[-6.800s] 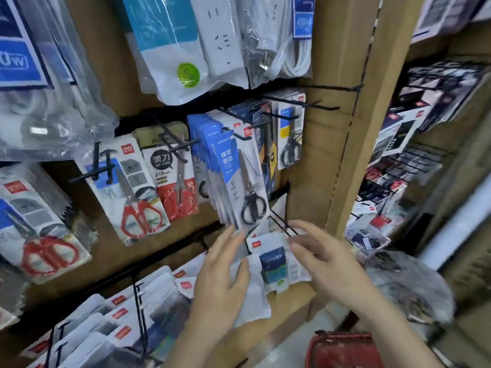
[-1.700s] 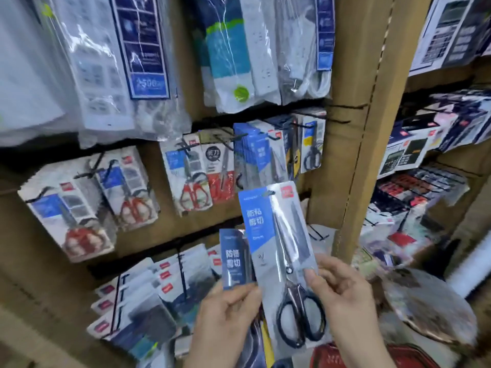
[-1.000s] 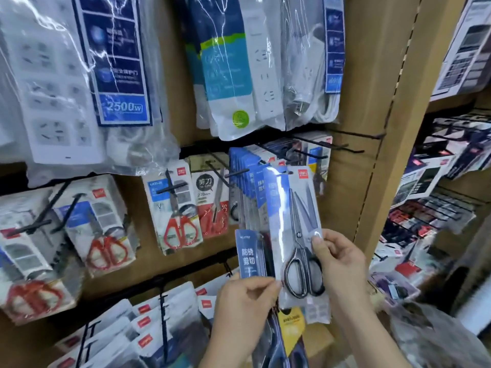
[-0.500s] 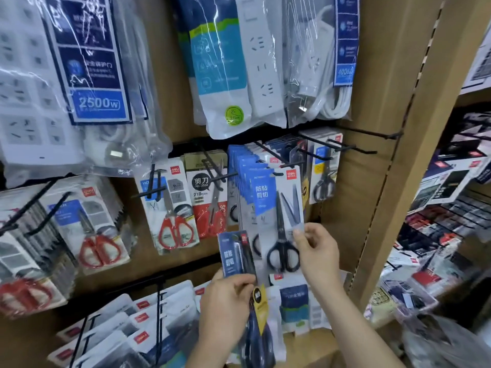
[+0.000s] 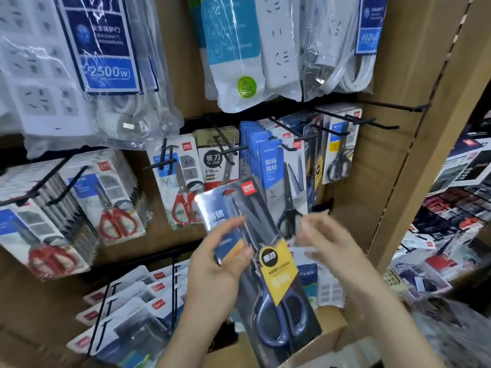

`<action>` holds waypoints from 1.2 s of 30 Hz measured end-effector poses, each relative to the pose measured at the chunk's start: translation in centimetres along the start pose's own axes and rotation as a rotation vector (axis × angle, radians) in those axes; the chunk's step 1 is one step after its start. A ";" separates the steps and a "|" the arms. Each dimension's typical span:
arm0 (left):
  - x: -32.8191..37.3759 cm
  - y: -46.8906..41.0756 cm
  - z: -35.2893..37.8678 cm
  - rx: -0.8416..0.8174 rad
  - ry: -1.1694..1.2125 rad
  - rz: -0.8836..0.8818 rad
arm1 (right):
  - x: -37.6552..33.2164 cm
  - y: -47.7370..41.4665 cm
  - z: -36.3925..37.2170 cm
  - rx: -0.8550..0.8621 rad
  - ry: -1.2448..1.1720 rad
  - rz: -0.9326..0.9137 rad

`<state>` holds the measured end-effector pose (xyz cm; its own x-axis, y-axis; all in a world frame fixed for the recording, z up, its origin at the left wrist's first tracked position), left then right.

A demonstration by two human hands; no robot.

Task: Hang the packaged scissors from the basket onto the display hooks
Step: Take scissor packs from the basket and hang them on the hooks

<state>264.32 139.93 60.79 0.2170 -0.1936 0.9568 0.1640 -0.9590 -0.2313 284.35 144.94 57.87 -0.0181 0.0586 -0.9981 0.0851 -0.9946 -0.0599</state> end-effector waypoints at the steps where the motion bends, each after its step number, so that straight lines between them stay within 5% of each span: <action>1: 0.2 -0.2 0.3 -0.010 0.056 0.014 | -0.5 1.8 0.2 -0.197 -0.014 0.036; 4: 0.8 -0.5 1.5 -0.031 0.249 -0.008 | -0.5 5.0 0.7 -0.360 -0.070 0.014; 14: 3.3 -1.7 5.1 -0.006 0.121 0.033 | 2.1 7.6 -3.6 -0.071 -0.050 -0.016; 22: 3.4 -4.1 12.9 -0.268 0.059 0.018 | 4.0 5.4 -9.0 0.359 -0.179 -0.100; 27: 2.4 -3.8 15.3 -0.369 -0.088 -0.005 | 2.8 1.1 -10.6 0.384 -0.155 -0.143; 36: 1.1 -3.4 15.5 -0.312 -0.207 0.032 | 4.8 0.0 -11.3 0.345 -0.208 -0.206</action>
<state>278.95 146.15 59.91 0.4123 -0.2089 0.8868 -0.1400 -0.9763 -0.1649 295.53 146.19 52.95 -0.2027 0.2753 -0.9398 -0.2773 -0.9365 -0.2145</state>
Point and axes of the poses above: each hand's wrist, its own y-axis away from the middle knuckle, its own z-axis out of the palm, x = y × z, the point moved 1 cm from there along -y, towards the middle knuckle, and after that the axes turned 4 degrees about -y, right-handed, at the moved point
